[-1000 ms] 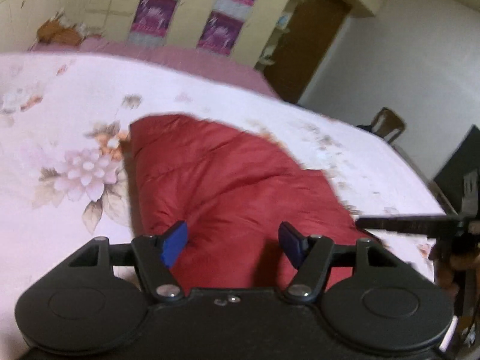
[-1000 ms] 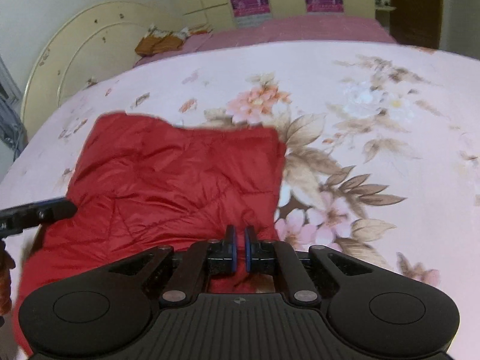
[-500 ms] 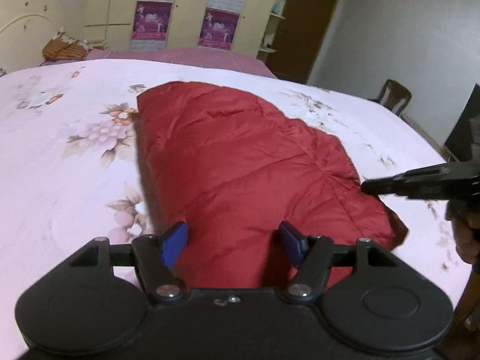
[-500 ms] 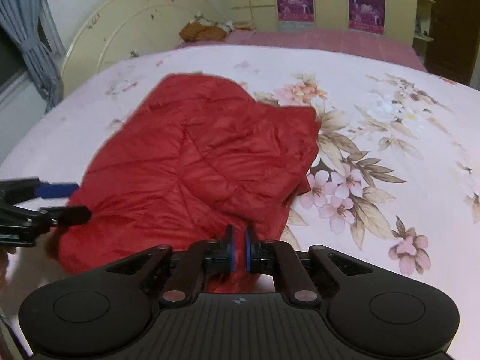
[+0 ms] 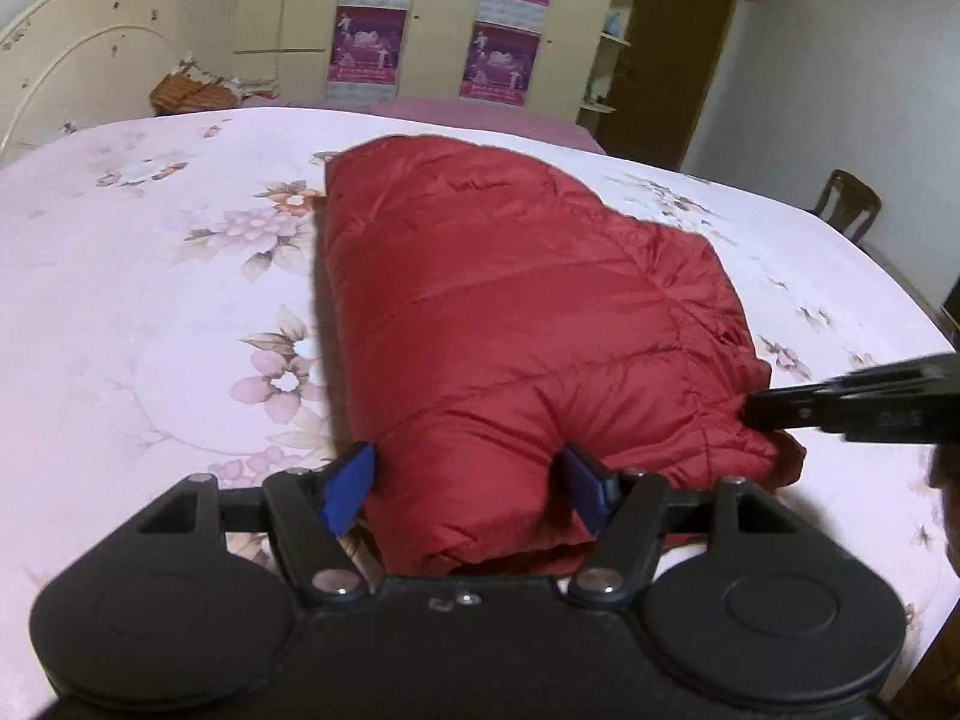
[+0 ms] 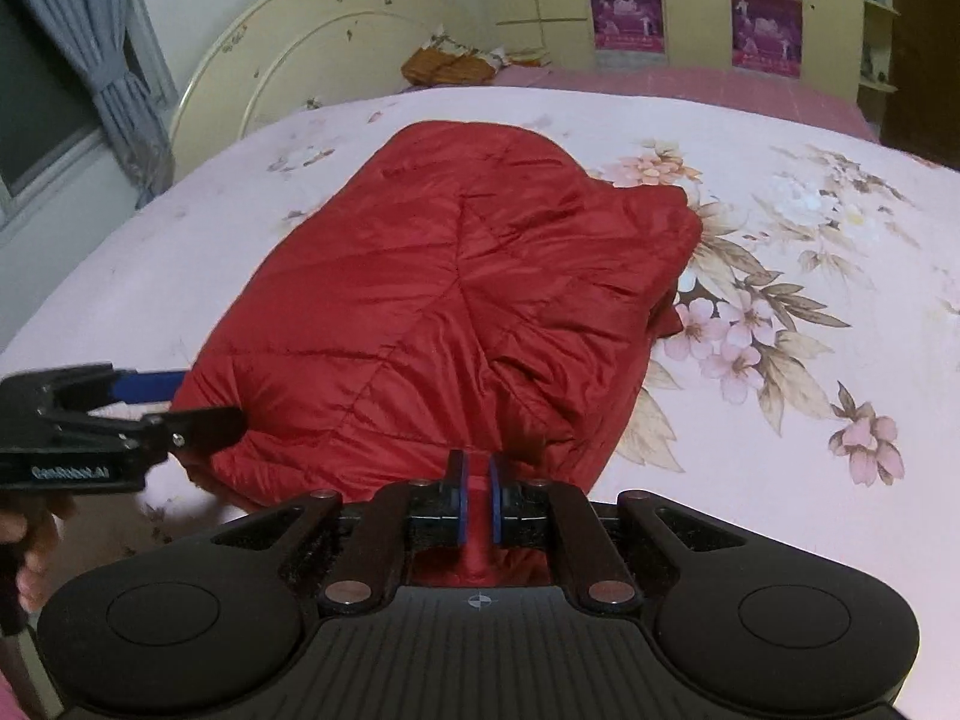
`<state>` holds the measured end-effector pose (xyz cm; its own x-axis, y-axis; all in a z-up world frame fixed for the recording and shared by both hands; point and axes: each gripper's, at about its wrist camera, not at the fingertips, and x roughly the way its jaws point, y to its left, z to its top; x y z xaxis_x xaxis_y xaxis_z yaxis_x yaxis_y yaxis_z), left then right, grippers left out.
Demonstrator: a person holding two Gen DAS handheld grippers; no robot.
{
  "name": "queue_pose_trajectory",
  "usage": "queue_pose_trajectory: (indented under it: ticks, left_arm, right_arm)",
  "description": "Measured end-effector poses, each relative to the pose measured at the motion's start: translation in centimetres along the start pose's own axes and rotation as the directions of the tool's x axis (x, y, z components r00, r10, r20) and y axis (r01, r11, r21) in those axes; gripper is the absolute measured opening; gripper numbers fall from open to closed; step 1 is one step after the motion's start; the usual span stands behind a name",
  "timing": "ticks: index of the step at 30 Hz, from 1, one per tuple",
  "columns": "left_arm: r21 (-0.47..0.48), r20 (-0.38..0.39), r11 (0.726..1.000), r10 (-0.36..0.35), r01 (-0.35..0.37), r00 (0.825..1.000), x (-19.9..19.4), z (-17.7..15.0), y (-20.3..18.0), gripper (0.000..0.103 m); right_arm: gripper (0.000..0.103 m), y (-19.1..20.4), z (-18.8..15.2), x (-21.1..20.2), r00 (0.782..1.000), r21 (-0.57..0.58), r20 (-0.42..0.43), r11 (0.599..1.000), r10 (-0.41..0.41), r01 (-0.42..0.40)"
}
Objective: Fold large clothes
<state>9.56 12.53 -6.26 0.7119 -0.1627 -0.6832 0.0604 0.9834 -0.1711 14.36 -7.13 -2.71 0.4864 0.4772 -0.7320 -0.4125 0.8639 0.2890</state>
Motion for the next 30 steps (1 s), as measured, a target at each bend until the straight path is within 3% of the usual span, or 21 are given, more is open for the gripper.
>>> queue_pose_trajectory:
  ticks: [4, 6, 7, 8, 9, 10, 18, 30]
  left_arm:
    - [0.017, 0.042, 0.999, 0.029, -0.03, 0.999, -3.5, 0.2, -1.9, 0.065]
    - [0.004, 0.078, 0.998, 0.062, -0.063, 0.995, -5.4, 0.0, -3.0, 0.098]
    - [-0.002, 0.13, 0.993, 0.116, -0.117, 0.985, -6.6, -0.4, -3.8, 0.103]
    - [0.001, 0.154, 0.989, 0.148, -0.15, 0.977, -7.4, -0.7, -4.5, 0.103]
    - [0.004, 0.154, 0.988, 0.149, -0.151, 0.977, -8.2, -0.9, -5.1, 0.103]
    - [-0.002, 0.15, 0.991, 0.135, -0.137, 0.979, -8.9, -1.1, -5.5, 0.103]
    - [0.028, 0.177, 0.985, 0.16, -0.168, 0.971, -13.7, -2.9, -8.7, 0.103]
    - [0.013, 0.197, 0.988, 0.145, -0.151, 0.969, -18.4, -6.4, -11.6, 0.103]
  right_arm:
    - [0.005, 1.0, -0.7, -4.8, 0.996, 0.0, 0.082, 1.0, -0.026, 0.026]
    - [0.006, 1.5, -1.2, -6.7, 0.993, 0.0, 0.104, 0.999, -0.049, 0.05]
    - [0.009, 1.9, -1.5, -7.6, 0.99, 0.002, 0.112, 0.996, -0.083, 0.084]
    - [0.059, 2.2, -1.7, -8.2, 0.985, 0.008, 0.119, 0.992, -0.128, 0.128]
    - [0.098, 2.6, -2.2, -9.2, 0.973, 0.015, 0.15, 0.985, -0.175, 0.175]
    - [0.1, 3.0, -2.8, -10.3, 0.963, -0.004, 0.204, 0.984, -0.174, 0.179]
    - [0.103, 5.9, -4.9, -14.1, 0.951, 0.047, 0.199, 0.971, -0.238, 0.234]
    - [0.103, 9.3, -10.2, -20.4, 0.94, 0.056, 0.203, 0.961, -0.275, 0.269]
